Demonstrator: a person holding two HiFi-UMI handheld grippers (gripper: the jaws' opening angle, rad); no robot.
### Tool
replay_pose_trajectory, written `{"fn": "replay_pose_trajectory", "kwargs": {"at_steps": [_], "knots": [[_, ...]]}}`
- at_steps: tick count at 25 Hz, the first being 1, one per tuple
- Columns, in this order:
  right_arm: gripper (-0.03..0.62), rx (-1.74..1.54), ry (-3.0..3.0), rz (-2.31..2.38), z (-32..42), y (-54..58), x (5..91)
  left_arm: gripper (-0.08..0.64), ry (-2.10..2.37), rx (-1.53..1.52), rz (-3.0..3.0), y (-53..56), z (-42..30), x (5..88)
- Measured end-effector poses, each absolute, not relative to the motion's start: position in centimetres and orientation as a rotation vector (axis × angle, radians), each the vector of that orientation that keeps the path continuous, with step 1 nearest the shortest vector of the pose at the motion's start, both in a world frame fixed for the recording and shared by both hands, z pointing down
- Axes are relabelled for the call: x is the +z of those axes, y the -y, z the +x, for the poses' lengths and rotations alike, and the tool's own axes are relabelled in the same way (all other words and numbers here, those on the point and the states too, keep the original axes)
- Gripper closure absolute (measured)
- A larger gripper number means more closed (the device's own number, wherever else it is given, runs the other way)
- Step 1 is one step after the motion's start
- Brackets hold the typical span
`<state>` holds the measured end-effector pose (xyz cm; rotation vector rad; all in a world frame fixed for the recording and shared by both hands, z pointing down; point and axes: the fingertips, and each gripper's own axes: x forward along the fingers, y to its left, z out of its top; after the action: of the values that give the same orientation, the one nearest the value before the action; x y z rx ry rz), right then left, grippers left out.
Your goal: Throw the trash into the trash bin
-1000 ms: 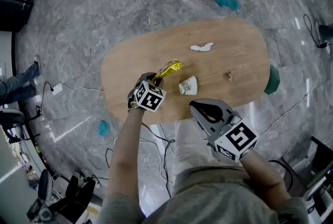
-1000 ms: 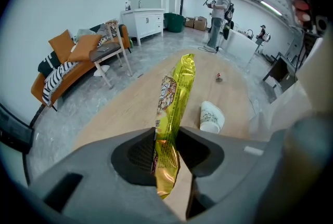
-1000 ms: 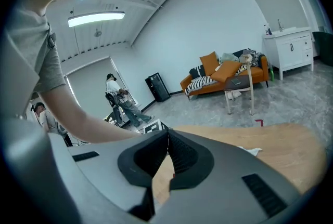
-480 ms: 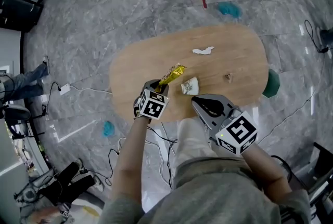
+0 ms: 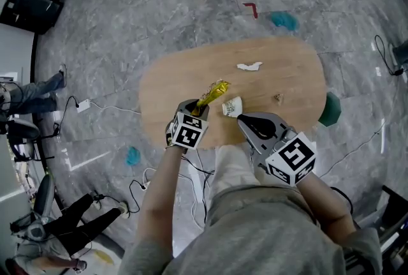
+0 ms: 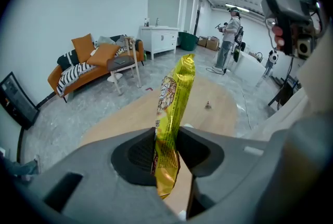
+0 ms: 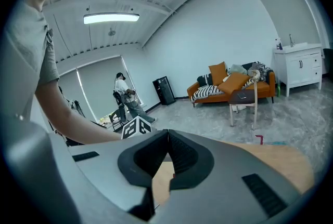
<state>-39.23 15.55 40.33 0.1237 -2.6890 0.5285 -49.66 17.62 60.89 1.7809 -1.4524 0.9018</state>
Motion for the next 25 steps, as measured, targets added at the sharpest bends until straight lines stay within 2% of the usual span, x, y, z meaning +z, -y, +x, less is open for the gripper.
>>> {"fn": "replay_pose_trajectory", "kwargs": {"at_steps": [25], "knots": [[0.584, 0.449, 2.755, 0.054, -34.3, -16.3, 35.5, 0.434, 1.745, 0.467, 1.722, -17.9, -44.0, 48.0]]}}
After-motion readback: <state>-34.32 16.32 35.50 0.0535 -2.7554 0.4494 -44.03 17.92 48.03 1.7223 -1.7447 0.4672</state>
